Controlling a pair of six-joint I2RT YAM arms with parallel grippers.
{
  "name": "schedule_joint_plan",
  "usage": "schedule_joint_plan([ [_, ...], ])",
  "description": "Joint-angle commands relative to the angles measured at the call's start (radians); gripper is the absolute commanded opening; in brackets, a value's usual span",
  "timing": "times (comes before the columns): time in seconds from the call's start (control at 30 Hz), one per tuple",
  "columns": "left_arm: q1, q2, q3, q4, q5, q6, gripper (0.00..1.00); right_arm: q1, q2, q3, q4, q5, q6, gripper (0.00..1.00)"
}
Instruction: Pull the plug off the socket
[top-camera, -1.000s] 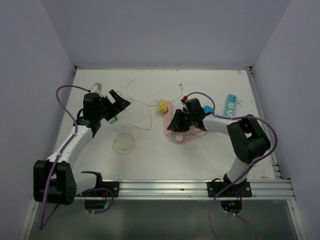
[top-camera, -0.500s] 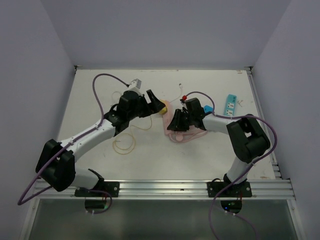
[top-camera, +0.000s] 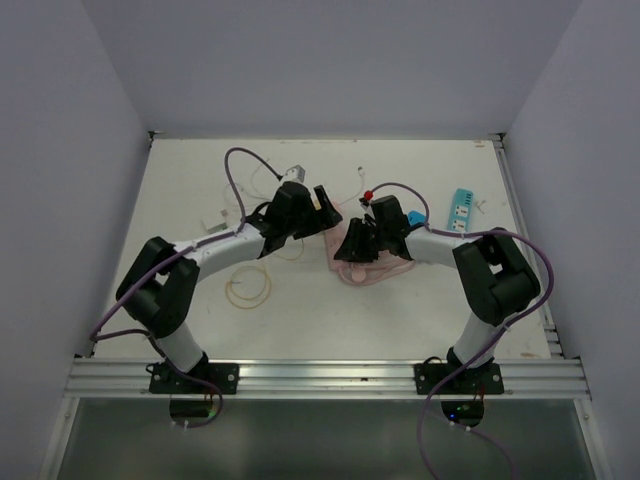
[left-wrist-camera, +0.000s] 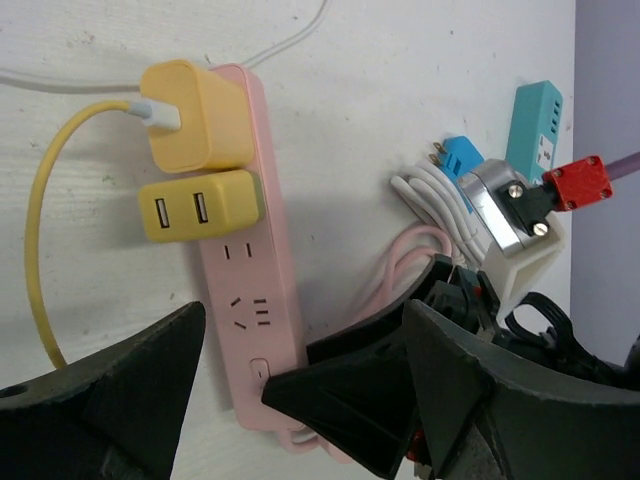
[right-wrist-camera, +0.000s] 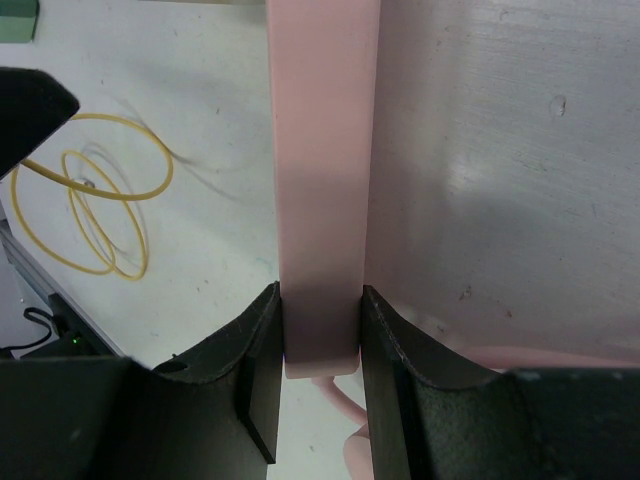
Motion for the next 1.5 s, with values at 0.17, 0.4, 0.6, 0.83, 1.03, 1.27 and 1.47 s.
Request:
schedule_joint_plan([
  [0.17,0.075,0.072,-0.015,0.097,-0.018,-0.049,0.82,-0.001,0.109,-0.097,-0.299,0.164,-0.134,0.00],
  [0.4,0.143,0.124,0.011,0.140,0.034,-0.055,0.81,-0.001,0.116,-0.096,-0.295,0.153,-0.137,0.00],
  [0.6,0.160,0.171,0.033,0.167,0.127,-0.043,0.80,-0.003,0.115,-0.099,-0.290,0.150,-0.138,0.00],
  [0.83,0.158,0.176,-0.021,0.264,0.196,-0.037,0.78,-0.003,0.121,-0.099,-0.287,0.145,-0.138,0.00],
  [1.03,0.158,0.222,0.005,0.284,0.233,-0.026,0.76,-0.001,0.115,-0.102,-0.287,0.145,-0.138,0.00],
  [1.27,0.158,0.228,0.011,0.290,0.242,-0.020,0.62,-0.003,0.115,-0.104,-0.286,0.144,-0.140,0.00],
  [1.47,0.169,0.200,-0.018,0.301,0.242,-0.032,0.33,-0.003,0.118,-0.105,-0.287,0.147,-0.135,0.00],
])
